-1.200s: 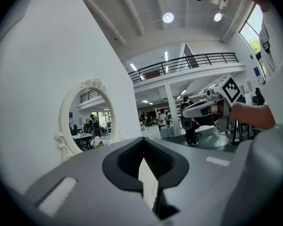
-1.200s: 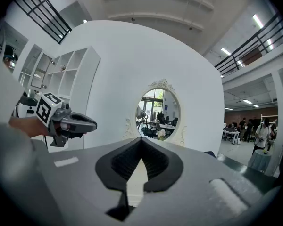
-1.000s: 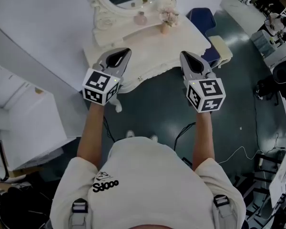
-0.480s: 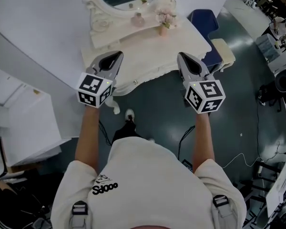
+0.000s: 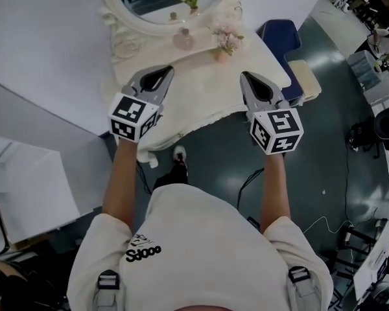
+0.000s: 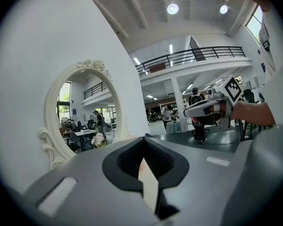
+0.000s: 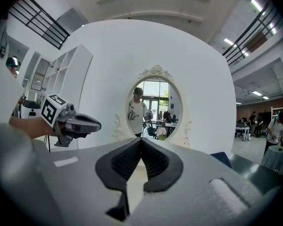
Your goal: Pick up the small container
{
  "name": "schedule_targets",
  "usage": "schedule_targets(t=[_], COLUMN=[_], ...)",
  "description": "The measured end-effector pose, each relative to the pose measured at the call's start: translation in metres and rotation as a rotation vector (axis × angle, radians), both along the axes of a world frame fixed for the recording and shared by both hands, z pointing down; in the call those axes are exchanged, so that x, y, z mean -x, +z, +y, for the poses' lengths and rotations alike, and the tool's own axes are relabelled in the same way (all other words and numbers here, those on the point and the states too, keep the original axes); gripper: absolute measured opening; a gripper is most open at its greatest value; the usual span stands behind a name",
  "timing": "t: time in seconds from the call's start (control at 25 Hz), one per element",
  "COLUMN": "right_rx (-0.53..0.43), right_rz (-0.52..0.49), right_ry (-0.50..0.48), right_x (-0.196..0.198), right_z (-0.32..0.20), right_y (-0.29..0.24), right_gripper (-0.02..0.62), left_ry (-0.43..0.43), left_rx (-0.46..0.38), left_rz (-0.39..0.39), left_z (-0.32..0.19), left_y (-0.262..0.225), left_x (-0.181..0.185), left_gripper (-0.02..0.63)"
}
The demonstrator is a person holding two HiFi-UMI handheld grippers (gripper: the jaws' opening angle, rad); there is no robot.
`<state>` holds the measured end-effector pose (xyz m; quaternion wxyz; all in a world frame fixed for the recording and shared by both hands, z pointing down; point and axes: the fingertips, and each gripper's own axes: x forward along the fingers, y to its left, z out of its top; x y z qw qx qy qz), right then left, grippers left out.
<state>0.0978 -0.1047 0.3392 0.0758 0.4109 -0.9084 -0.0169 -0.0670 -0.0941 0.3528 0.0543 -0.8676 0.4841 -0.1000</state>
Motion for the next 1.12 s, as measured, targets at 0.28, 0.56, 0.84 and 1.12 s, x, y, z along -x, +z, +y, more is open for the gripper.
schedule_targets(t=[0.28,0.56,0.84,1.12], right_rx=[0.049,0.096,0.154,0.229], right_rz=[-0.003,-0.013,0.006,0.001], right_ry=[-0.018,0.014,0.036,-0.001], right_x=[0.04,0.068,0.088,0.092], right_z=[-0.08,-0.151,-0.189,-0.211], right_y=[-0.002,0.008,0.033,0.059], right_gripper=[0.002,0.002,0.003,0.002], left_ry=[0.031,0.054,0.07,0.059], left_rx=[0.03,0.086,0.187,0.287], left_rz=[-0.013,0.003,0.026,0.042], left_z=[-0.102,-0.184,-0.246,-0.292], left_y=[-0.005,0.018,0.064,0.12], left_x=[0.021,0.04,0.048,0.042], left_gripper=[0.018,0.021,0.111,0.173])
